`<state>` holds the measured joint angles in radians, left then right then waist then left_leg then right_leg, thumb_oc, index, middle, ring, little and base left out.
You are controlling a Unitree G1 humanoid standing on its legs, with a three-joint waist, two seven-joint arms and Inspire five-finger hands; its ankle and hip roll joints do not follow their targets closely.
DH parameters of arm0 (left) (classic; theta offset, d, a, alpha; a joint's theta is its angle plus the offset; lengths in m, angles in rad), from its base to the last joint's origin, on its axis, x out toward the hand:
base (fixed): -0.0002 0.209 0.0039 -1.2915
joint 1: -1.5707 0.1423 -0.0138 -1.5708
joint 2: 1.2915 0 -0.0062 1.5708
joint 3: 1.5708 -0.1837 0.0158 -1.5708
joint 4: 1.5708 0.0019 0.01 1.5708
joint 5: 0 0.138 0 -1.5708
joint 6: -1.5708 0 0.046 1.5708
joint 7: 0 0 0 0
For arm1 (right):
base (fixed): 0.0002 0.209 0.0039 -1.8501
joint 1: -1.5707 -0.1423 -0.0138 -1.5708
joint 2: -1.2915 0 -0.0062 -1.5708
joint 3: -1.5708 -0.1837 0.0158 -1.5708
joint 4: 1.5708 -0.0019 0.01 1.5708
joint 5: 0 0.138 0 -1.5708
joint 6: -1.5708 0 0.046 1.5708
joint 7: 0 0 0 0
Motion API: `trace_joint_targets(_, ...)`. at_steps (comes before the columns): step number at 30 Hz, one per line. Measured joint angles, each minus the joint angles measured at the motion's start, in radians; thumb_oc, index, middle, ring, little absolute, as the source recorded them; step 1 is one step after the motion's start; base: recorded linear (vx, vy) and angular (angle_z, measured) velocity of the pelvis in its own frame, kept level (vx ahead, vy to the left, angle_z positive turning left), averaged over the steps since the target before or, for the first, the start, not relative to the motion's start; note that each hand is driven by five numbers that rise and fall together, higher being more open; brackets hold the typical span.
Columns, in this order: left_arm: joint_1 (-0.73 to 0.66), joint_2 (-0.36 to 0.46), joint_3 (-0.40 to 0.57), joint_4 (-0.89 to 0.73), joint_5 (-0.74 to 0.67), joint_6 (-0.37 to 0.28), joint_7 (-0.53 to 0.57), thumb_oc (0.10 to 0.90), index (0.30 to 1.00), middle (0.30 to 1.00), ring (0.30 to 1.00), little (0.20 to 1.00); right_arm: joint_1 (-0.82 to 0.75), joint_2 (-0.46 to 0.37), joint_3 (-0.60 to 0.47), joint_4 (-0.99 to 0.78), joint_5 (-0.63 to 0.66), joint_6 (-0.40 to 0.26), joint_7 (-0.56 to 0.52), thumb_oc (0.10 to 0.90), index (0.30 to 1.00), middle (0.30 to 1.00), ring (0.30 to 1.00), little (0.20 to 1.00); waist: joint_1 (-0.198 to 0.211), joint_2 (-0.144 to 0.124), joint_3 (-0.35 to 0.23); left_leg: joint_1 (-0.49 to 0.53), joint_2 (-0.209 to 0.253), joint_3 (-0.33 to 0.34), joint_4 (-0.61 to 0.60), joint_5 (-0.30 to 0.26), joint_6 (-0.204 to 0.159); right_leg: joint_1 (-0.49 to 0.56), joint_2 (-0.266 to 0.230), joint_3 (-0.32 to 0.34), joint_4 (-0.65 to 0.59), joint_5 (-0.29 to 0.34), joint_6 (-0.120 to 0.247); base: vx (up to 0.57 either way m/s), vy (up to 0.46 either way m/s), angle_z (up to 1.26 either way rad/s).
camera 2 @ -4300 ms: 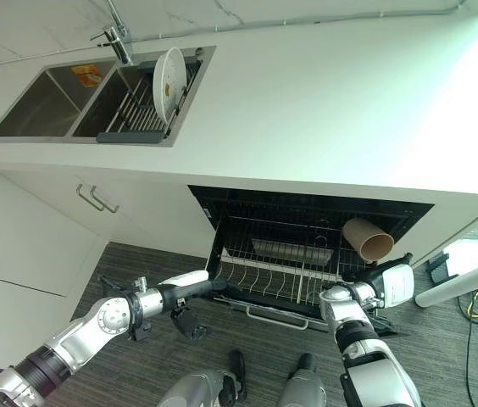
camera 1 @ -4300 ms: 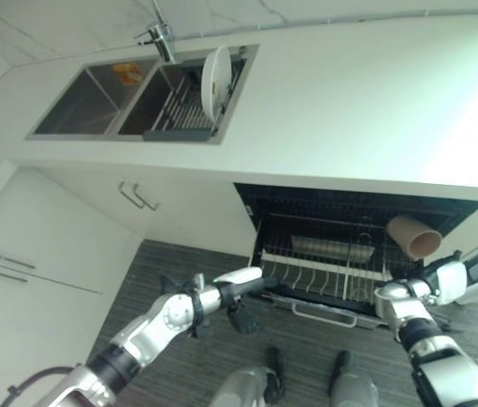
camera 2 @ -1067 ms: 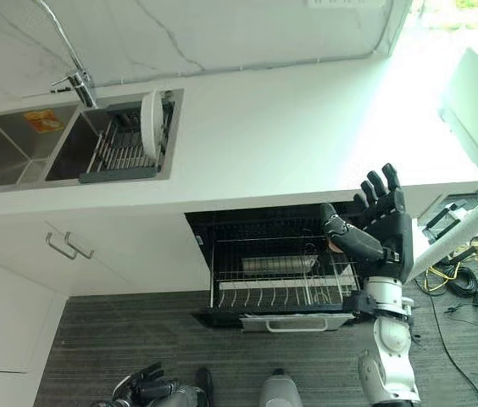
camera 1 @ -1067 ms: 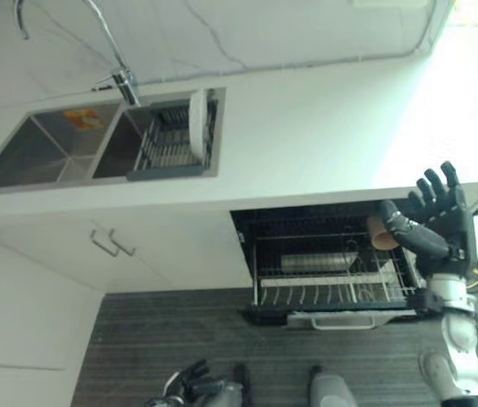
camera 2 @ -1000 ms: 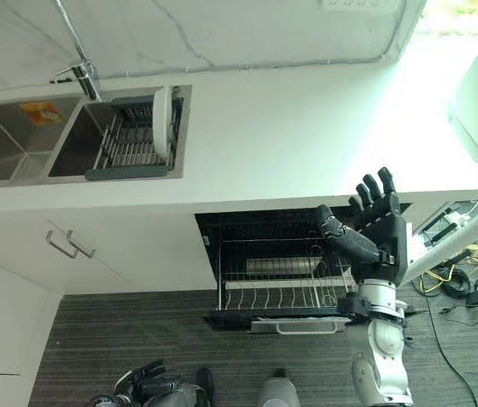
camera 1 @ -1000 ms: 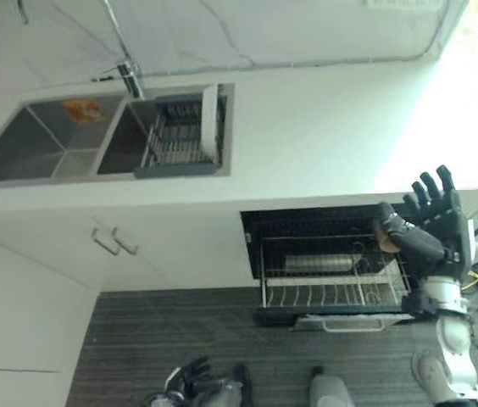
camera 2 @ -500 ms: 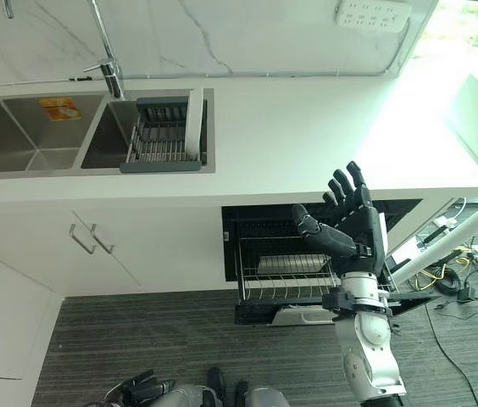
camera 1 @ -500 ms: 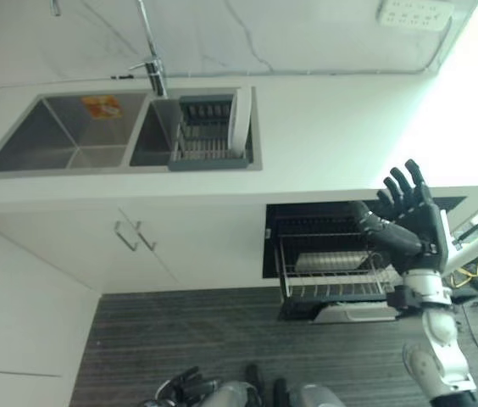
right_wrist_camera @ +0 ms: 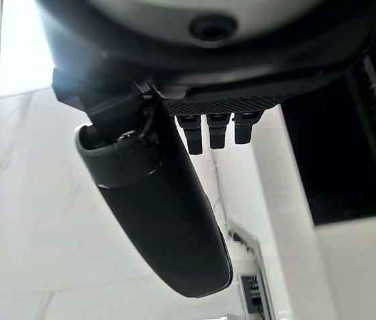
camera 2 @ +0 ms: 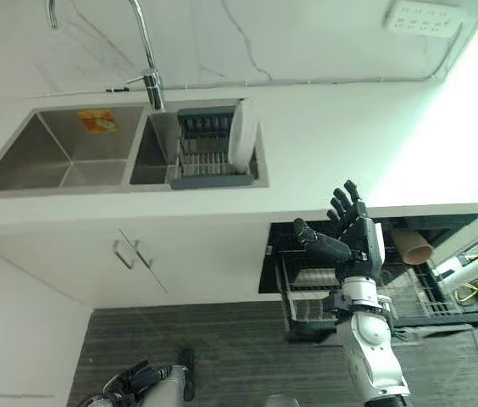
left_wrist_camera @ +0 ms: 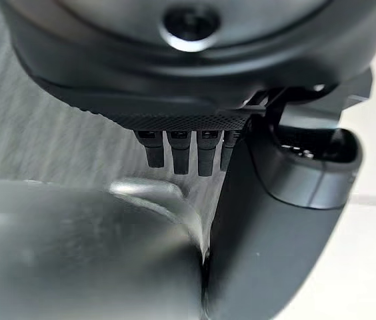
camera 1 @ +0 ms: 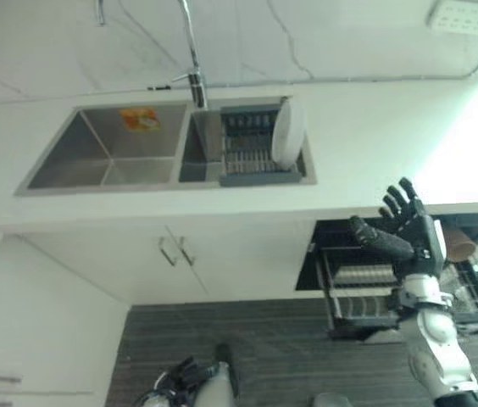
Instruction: Place the dishes in the dishwasher.
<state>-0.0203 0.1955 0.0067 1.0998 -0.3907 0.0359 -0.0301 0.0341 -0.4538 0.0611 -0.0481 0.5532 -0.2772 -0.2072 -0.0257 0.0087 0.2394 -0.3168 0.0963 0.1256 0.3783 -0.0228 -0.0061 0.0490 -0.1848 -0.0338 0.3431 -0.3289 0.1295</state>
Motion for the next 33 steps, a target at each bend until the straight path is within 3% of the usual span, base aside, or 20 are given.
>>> trace_joint_targets(1, -0.003, -0.007, 0.012, 0.017, -0.001, 0.002, 0.001, 0.8, 0.9, 0.9, 0.9, 0.9, -0.007, 0.003, 0.003, 0.002, 0.0, 0.013, 0.008, 0.8, 0.9, 0.9, 0.9, 0.9, 0.008, -0.016, 0.007, 0.041, -0.048, 0.031, 0.037, -0.05, 0.048, 0.032, -0.018, 0.004, -0.006, 0.035, 0.001, 0.37, 0.383, -0.19)
trace_joint_targets(2, -0.006, -0.009, 0.009, 0.021, 0.01, 0.005, 0.004, 0.8, 0.9, 0.9, 0.9, 0.9, -0.009, 0.008, 0.003, 0.001, 0.001, 0.013, 0.005, 0.8, 0.9, 0.9, 0.9, 0.9, 0.004, -0.015, 0.007, 0.067, -0.07, 0.043, 0.044, -0.086, 0.066, 0.041, -0.032, -0.003, 0.0, 0.073, 0.004, 0.34, 0.364, -0.28)
trace_joint_targets(4, -0.007, -0.001, -0.013, 0.034, 0.019, 0.005, 0.005, 0.8, 0.9, 0.9, 0.9, 0.9, -0.016, 0.023, 0.001, 0.002, 0.001, 0.011, 0.012, 0.8, 0.9, 0.9, 0.9, 0.9, 0.001, -0.019, 0.006, 0.101, -0.083, 0.061, 0.013, -0.09, 0.093, 0.023, -0.055, -0.006, 0.035, 0.101, 0.007, 0.19, 0.202, -0.27)
trace_joint_targets(5, -0.009, 0.008, -0.033, 0.033, 0.028, 0.006, 0.005, 0.8, 0.9, 0.9, 0.9, 0.9, -0.018, 0.023, 0.001, 0.002, 0.001, 0.013, 0.012, 0.8, 0.9, 0.9, 0.9, 0.9, 0.004, -0.019, 0.006, 0.112, -0.084, 0.069, 0.001, -0.097, 0.102, 0.006, -0.04, -0.01, 0.0, 0.103, 0.007, 0.19, 0.186, -0.25)
trace_joint_targets(6, -0.01, 0.019, -0.055, 0.027, 0.045, 0.008, 0.008, 0.8, 0.9, 0.9, 0.9, 0.9, -0.023, 0.022, 0.001, 0.003, 0.001, 0.013, 0.016, 0.8, 0.9, 0.9, 0.9, 0.9, 0.004, -0.027, 0.005, 0.119, -0.093, 0.081, 0.0, -0.102, 0.107, -0.01, -0.04, -0.056, -0.024, 0.148, -0.002, 0.18, 0.157, -0.39)
trace_joint_targets(8, -0.01, 0.023, -0.084, 0.024, 0.048, 0.008, 0.025, 0.8, 0.9, 0.9, 0.9, 0.9, -0.046, 0.032, 0.002, 0.005, 0.001, 0.011, 0.02, 0.8, 0.9, 0.9, 0.9, 0.9, 0.003, -0.023, 0.002, 0.136, -0.091, 0.09, -0.028, -0.11, 0.111, -0.01, -0.041, -0.075, -0.062, 0.217, 0.005, 0.1, 0.088, -0.55)
trace_joint_targets(10, -0.006, 0.027, -0.083, 0.028, 0.047, 0.008, 0.029, 0.8, 0.9, 0.9, 0.9, 0.9, -0.067, 0.056, 0.007, 0.014, 0.0, -0.006, 0.024, 0.8, 0.9, 0.9, 0.9, 0.9, 0.008, -0.023, 0.004, 0.146, -0.062, 0.118, -0.042, -0.11, 0.117, -0.063, -0.05, -0.119, -0.042, 0.283, 0.024, -0.01, -0.021, -0.94)
trace_joint_targets(12, -0.01, 0.032, -0.083, 0.028, 0.042, 0.007, 0.042, 0.8, 0.9, 0.9, 0.9, 0.9, -0.097, 0.074, 0.047, 0.014, -0.001, -0.062, 0.002, 0.8, 0.9, 0.9, 0.9, 0.9, 0.028, -0.012, 0.01, 0.144, -0.02, 0.164, -0.054, -0.112, 0.119, -0.154, -0.061, -0.241, -0.038, 0.272, 0.025, -0.04, -0.093, -1.11)
trace_joint_targets(15, -0.017, 0.035, -0.083, 0.028, 0.038, 0.011, 0.043, 0.8, 0.9, 0.9, 0.9, 0.9, -0.094, 0.075, 0.027, 0.001, -0.048, -0.197, -0.148, 0.8, 0.9, 0.9, 0.9, 0.9, 0.017, -0.015, 0.011, 0.121, -0.02, 0.157, -0.048, -0.122, 0.111, -0.198, -0.04, -0.204, -0.079, 0.269, 0.025, 0.02, -0.084, -0.04)
trace_joint_targets(18, -0.006, 0.017, -0.056, 0.022, 0.002, -0.001, 0.042, 0.8, 0.9, 0.9, 0.9, 0.9, -0.089, 0.076, -0.026, -0.029, -0.09, -0.261, -0.251, 0.8, 0.9, 0.9, 0.9, 0.9, 0.046, -0.022, 0.011, 0.098, -0.035, 0.152, -0.029, -0.118, 0.1, -0.179, -0.037, -0.221, -0.086, 0.259, 0.009, 0.06, -0.076, 0.13)
trace_joint_targets(19, -0.006, 0.017, -0.047, 0.016, 0.004, -0.003, 0.042, 0.8, 0.9, 0.9, 0.9, 0.9, -0.081, 0.077, -0.045, -0.032, -0.106, -0.263, -0.263, 0.8, 0.9, 0.9, 0.9, 0.9, 0.051, -0.028, 0.009, 0.088, -0.038, 0.149, -0.012, -0.121, 0.094, -0.164, -0.035, -0.224, -0.098, 0.258, 0.007, 0.02, -0.062, 0.07)
trace_joint_targets(20, -0.004, 0.011, -0.044, 0.009, 0.007, -0.004, 0.043, 0.8, 0.9, 0.9, 0.9, 0.9, -0.078, 0.074, -0.064, -0.026, -0.114, -0.263, -0.275, 0.8, 0.9, 0.9, 0.9, 0.9, 0.05, -0.015, 0.009, 0.074, -0.026, 0.137, 0.009, -0.125, 0.077, -0.165, -0.021, -0.227, -0.103, 0.26, 0.004, 0.01, -0.06, -0.13)
trace_joint_targets(21, 0.008, 0.018, -0.042, 0.007, 0.008, -0.009, 0.043, 0.8, 0.9, 0.9, 0.9, 0.9, -0.069, 0.074, -0.096, -0.021, -0.112, -0.265, -0.327, 0.8, 0.9, 0.9, 0.9, 0.9, 0.022, -0.004, 0.004, 0.066, 0.001, 0.11, 0.019, -0.116, 0.052, -0.168, 0.017, -0.223, -0.098, 0.254, -0.025, 0.02, -0.115, -0.17)
trace_joint_targets(22, 0.011, 0.018, -0.042, 0.009, 0.014, -0.009, 0.043, 0.8, 0.9, 0.9, 0.9, 0.9, -0.067, 0.074, -0.115, -0.021, -0.109, -0.265, -0.328, 0.8, 0.9, 0.9, 0.9, 0.9, 0.006, 0.001, 0.0, 0.065, 0.009, 0.108, 0.019, -0.114, 0.047, -0.172, 0.023, -0.223, -0.091, 0.252, -0.029, 0.03, -0.113, -0.2)
trace_joint_targets(25, 0.029, 0.006, -0.053, 0.009, 0.062, 0.003, 0.042, 0.8, 0.9, 0.9, 0.9, 0.9, -0.035, 0.057, -0.104, -0.024, -0.026, -0.241, -0.183, 0.8, 0.9, 0.9, 0.9, 0.9, 0.0, 0.012, -0.049, 0.085, 0.011, 0.103, -0.004, -0.099, 0.037, -0.177, 0.028, -0.222, -0.059, 0.228, -0.049, 0.04, -0.112, 0.01)
trace_joint_targets(28, 0.03, 0.019, -0.111, 0.011, 0.102, 0.03, 0.042, 0.8, 0.9, 0.9, 0.9, 0.9, -0.089, 0.026, 0.004, -0.032, 0.012, -0.178, -0.065, 0.8, 0.9, 0.9, 0.9, 0.9, 0.004, 0.006, -0.09, 0.127, 0.012, 0.091, -0.045, -0.076, 0.021, -0.143, 0.034, -0.233, -0.057, 0.211, -0.056, 0.0, -0.154, 0.12)
trace_joint_targets(33, 0.027, 0.016, -0.122, 0.009, 0.087, 0.034, 0.044, 0.8, 0.9, 0.9, 0.9, 0.9, -0.126, 0.006, 0.005, -0.032, 0.018, -0.116, -0.043, 0.8, 0.9, 0.9, 0.9, 0.9, 0.013, 0.007, -0.099, 0.121, 0.005, 0.036, -0.083, -0.039, 0.002, -0.144, 0.049, -0.267, -0.03, 0.188, -0.079, -0.01, -0.145, 0.3)
